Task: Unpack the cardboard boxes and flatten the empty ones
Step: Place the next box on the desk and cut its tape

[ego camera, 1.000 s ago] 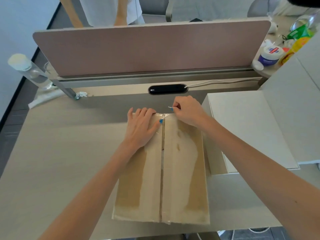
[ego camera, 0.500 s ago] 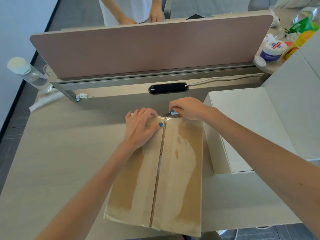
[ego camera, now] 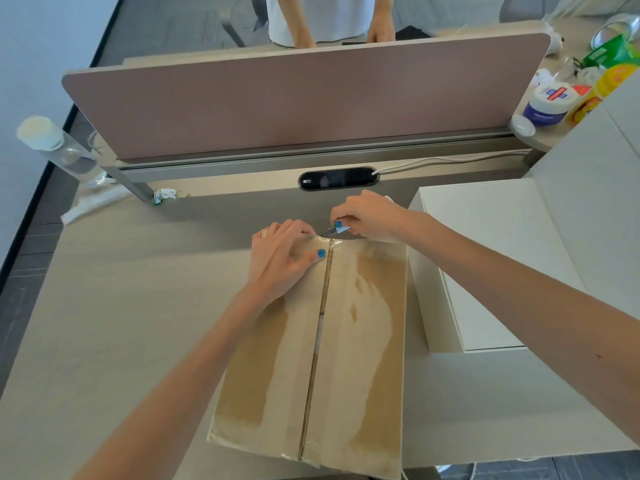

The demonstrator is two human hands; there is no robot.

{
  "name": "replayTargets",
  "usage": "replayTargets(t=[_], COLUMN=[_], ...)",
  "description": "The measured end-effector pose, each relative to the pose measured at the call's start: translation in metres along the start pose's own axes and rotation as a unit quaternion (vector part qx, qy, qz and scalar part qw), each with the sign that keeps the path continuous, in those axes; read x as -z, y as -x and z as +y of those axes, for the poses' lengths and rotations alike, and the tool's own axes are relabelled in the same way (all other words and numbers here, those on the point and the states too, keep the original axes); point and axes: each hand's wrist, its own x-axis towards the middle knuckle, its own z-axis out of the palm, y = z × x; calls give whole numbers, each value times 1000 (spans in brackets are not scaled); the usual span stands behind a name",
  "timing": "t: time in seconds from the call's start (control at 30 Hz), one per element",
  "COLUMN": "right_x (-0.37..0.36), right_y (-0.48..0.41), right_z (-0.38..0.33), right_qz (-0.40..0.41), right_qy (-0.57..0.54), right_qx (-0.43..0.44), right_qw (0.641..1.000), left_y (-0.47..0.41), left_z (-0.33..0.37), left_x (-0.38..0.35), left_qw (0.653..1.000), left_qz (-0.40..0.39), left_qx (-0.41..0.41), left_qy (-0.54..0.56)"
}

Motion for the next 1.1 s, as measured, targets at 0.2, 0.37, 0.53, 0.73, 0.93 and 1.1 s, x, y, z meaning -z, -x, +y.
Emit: replayTargets(t=[0.2, 0.37, 0.53, 0.73, 0.93, 1.1], right_x=[-3, -3, -1, 0, -7, -10], right_y=[0, 5, 13, 33, 42, 28], right_z=[9, 12, 17, 36, 27, 6], right_qz=[0, 7, 1, -2, 58, 66], right_qy=[31, 51, 63, 78, 72, 33], right_qx=[65, 80, 87, 78, -5, -65], right_qw=[997, 995, 994, 994, 996, 995], left_y=[1, 2, 2, 2, -4, -13], left_z=[1, 1, 1, 1, 5, 10], left_x=[1, 2, 3, 3, 1, -2], left_qw=[1000, 1000, 1000, 1000, 999, 995], left_qz=[-2, -6, -5, -6, -3, -6], left_qx=[-6, -4, -4, -2, 35, 83], left_qy=[-7, -17, -18, -13, 29, 56])
